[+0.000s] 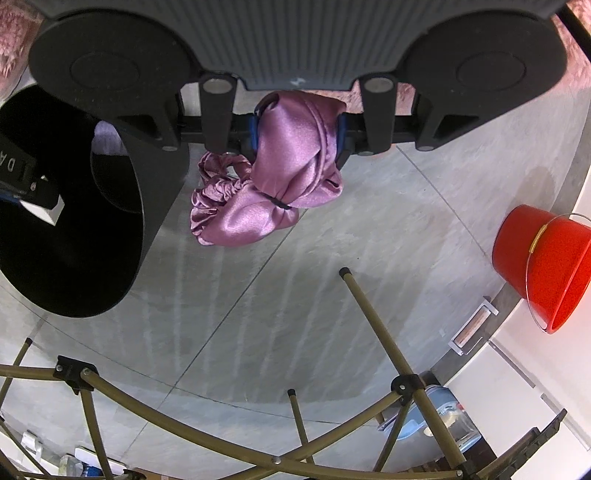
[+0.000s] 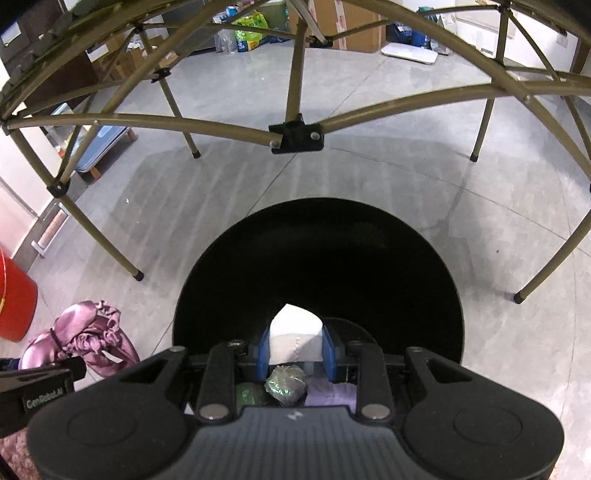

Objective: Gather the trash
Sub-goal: 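Lower the white foam wedge into the bin and open the right tool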

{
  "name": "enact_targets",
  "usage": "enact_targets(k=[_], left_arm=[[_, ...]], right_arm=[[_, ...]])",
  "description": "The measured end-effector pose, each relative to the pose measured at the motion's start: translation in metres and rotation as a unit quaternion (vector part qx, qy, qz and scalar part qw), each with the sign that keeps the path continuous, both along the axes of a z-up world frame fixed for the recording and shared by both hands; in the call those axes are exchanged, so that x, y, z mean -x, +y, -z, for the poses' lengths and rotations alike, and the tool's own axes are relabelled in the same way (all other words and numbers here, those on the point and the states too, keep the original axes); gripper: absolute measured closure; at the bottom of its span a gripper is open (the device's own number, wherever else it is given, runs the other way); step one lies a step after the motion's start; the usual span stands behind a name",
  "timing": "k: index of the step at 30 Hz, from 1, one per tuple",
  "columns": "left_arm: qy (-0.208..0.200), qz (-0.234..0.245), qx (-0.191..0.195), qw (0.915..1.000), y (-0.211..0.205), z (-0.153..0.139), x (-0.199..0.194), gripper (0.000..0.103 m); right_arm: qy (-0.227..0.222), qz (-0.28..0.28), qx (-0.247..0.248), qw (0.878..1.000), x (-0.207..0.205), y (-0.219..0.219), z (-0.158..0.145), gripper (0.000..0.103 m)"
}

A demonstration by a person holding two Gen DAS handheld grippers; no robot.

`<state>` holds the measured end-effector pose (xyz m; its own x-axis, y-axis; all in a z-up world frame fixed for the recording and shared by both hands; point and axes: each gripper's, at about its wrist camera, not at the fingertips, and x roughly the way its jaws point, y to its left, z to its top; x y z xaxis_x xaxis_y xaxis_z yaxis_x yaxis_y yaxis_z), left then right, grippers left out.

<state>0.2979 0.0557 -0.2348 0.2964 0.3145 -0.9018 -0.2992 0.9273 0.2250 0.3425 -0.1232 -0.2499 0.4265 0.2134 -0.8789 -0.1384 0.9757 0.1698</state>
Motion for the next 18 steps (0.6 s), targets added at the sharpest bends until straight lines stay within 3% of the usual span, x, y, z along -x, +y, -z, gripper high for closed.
enact_targets(k=[14,18], left_arm=[[-0.004,-0.002,0.008,1.0,0.002,-0.001,-0.004,0.067],[-0.009,0.001,0.007,0.9999,0.0,-0.002,-0.003,0.067]], right_arm=[[0.035,0.004,0.008,0.999,-0.008,0.006,0.024,0.075],[0.034,0.006,0.007,0.999,-0.007,0.006,0.024,0.067]])
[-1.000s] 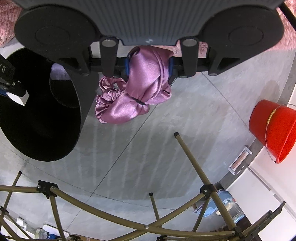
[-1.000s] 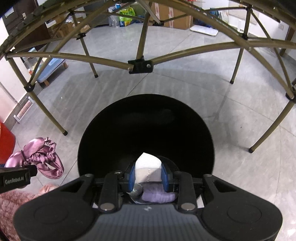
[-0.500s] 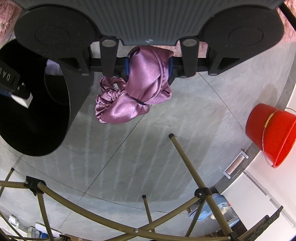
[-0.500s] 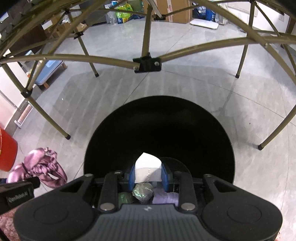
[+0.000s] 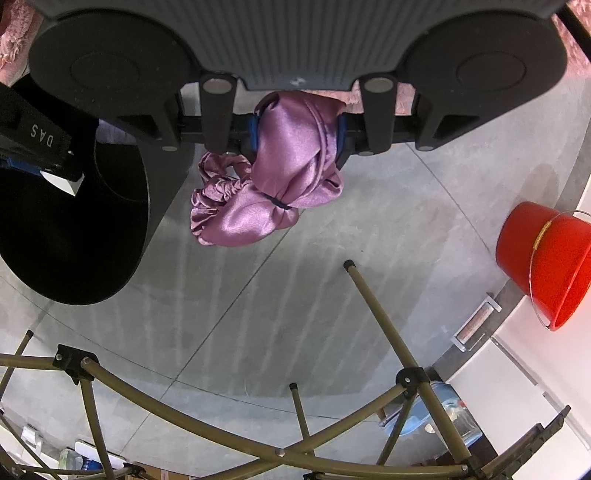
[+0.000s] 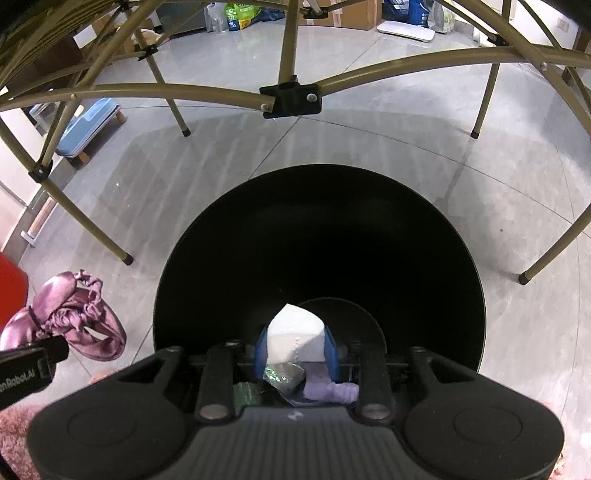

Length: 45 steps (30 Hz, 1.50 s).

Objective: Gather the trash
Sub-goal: 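Lower the white foam wedge into the bin and open the right tool, then lower the pink scrunchie into the bin and open the left tool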

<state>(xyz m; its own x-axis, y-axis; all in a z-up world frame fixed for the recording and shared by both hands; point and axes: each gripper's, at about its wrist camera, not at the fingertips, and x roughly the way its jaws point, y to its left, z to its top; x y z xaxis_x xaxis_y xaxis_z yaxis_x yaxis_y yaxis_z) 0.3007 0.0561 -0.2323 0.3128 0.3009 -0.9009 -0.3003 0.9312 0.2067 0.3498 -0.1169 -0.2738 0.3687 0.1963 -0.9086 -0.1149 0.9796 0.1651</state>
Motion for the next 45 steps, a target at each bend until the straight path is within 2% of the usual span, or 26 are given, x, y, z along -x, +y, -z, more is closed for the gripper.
enact_targets(k=[2,3,4,5,6,15,31,45], left_arm=[[0.001,0.0,0.001,1.0,0.0,0.0,0.001,0.067],[0.001,-0.001,0.002,1.0,0.001,0.0,0.0,0.067],[0.0,0.0,0.002,1.0,0.001,0.0,0.0,0.067],[0.0,0.0,0.001,1.0,0.001,0.0,0.0,0.067],[0.0,0.0,0.001,1.0,0.001,0.0,0.0,0.067],[0.0,0.0,0.001,1.0,0.002,0.0,0.0,0.067],[-0.019,0.006,0.009,0.9998,-0.003,-0.01,0.002,0.067],[-0.055,0.048,0.039,0.9966,-0.039,-0.037,0.0,0.067]], right_arm=[[0.001,0.004,0.0,1.0,-0.001,-0.002,-0.001,0.058],[0.002,0.004,0.001,1.0,-0.001,-0.003,-0.001,0.041],[0.001,0.004,0.0,1.0,-0.002,-0.003,-0.002,0.02],[0.001,0.004,0.006,1.0,-0.002,-0.002,-0.002,0.012],[-0.001,0.003,0.014,1.0,-0.001,-0.001,-0.002,0.009],[0.011,0.005,0.04,0.999,-0.002,0.0,0.002,0.008],[0.005,0.006,0.038,0.999,0.001,-0.006,-0.006,0.008],[-0.035,0.046,0.037,0.998,0.019,-0.068,-0.043,0.008]])
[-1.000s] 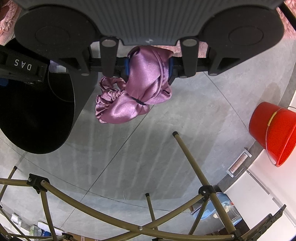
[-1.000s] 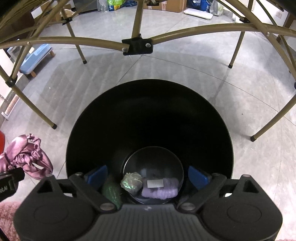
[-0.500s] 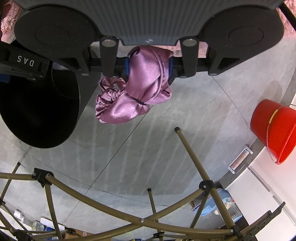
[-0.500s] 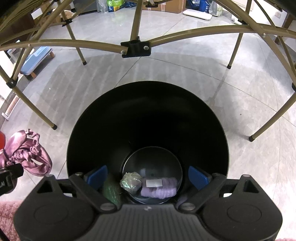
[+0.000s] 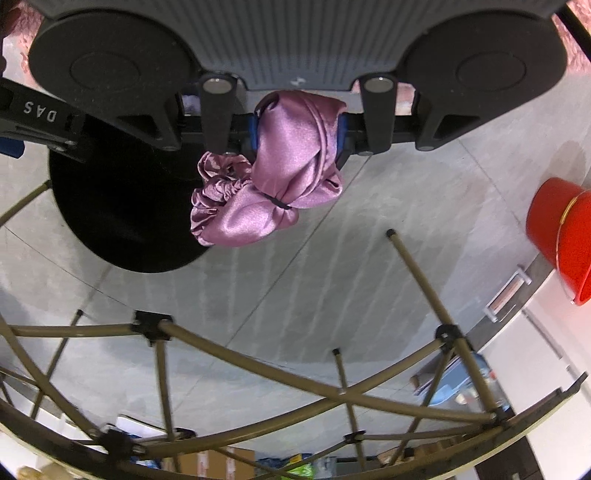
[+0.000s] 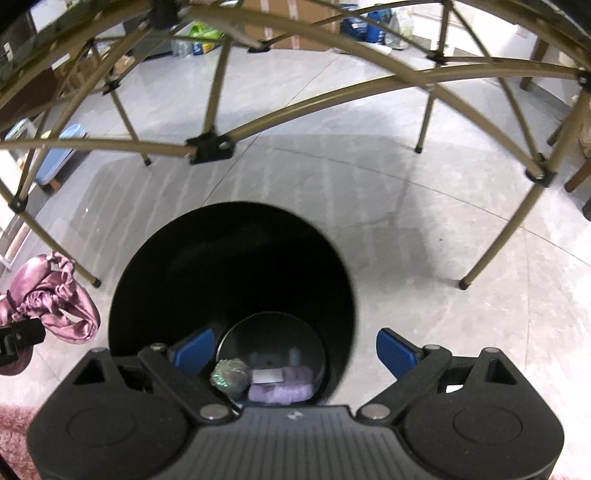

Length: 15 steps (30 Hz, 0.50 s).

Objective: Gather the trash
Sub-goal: 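Lower the pink scrunchie into the bin and open the left tool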

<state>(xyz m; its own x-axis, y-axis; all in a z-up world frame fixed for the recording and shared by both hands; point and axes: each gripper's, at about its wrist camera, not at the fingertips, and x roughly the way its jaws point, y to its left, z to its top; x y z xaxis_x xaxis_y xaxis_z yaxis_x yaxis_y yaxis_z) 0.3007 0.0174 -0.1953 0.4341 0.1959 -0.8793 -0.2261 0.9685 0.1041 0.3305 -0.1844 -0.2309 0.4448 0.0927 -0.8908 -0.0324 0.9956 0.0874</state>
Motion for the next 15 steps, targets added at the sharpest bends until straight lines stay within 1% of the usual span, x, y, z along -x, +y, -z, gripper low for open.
enact_targets(k=[7,12,15], left_arm=[[0.003,0.027,0.005,0.9996,-0.027,-0.001,-0.003,0.067],[0.008,0.042,0.003,0.9991,-0.046,0.002,-0.01,0.067],[0.018,0.053,0.012,0.9984,-0.06,0.007,-0.016,0.067]], right_arm=[[-0.017,0.036,-0.003,0.999,0.008,-0.042,-0.012,0.008],[-0.022,0.047,-0.004,0.999,0.014,-0.063,-0.014,0.008],[-0.026,0.056,-0.005,0.998,0.017,-0.075,-0.015,0.008]])
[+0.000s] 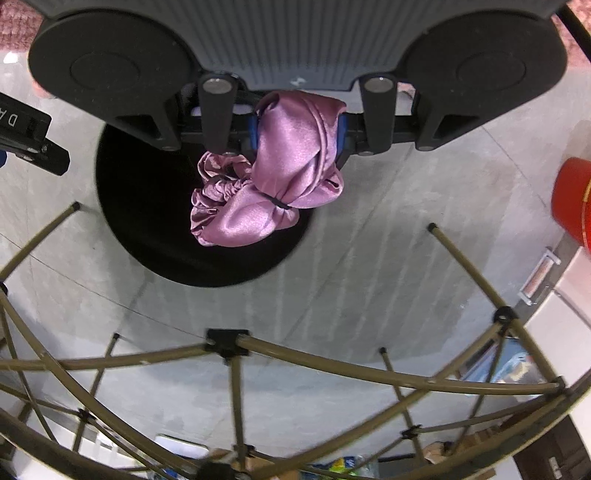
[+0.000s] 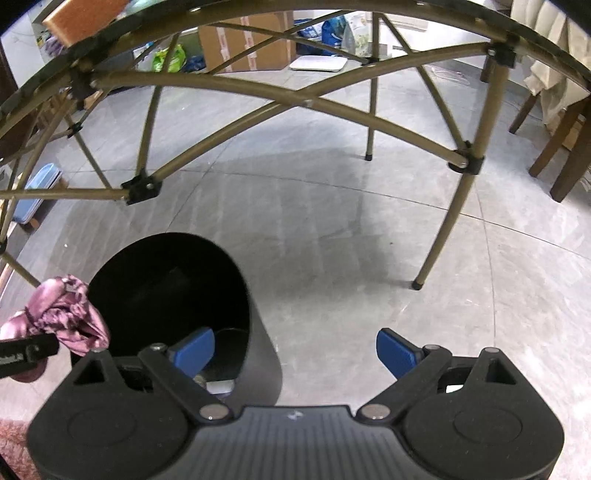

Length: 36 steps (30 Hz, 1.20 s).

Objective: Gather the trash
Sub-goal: 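Lower the pink scrunchie into the bin and open the left tool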

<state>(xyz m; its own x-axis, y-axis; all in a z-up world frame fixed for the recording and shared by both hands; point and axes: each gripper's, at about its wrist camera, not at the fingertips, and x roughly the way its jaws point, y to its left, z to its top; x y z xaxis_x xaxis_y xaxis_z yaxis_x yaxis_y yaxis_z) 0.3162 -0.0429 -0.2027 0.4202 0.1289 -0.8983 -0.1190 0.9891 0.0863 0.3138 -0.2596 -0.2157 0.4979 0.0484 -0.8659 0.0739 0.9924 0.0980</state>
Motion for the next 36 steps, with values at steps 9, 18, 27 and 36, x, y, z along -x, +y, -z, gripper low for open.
enact_targets(k=[9,18,27,36], left_arm=[[0.019,0.032,0.02,0.9991,-0.042,0.015,-0.013,0.067],[0.049,0.038,0.029,0.9977,-0.058,0.037,-0.021,0.067],[0.071,0.028,0.037,0.9964,-0.053,0.05,-0.024,0.067],[0.076,0.02,0.037,0.9962,-0.048,0.054,-0.025,0.067]], right_arm=[[-0.002,0.018,0.004,1.0,0.002,-0.02,0.005,0.008],[0.002,0.024,0.003,1.0,0.004,-0.026,0.014,0.008],[0.007,0.028,0.001,1.0,0.004,-0.028,0.02,0.008],[0.012,0.028,0.0,1.0,0.003,-0.027,0.024,0.008]])
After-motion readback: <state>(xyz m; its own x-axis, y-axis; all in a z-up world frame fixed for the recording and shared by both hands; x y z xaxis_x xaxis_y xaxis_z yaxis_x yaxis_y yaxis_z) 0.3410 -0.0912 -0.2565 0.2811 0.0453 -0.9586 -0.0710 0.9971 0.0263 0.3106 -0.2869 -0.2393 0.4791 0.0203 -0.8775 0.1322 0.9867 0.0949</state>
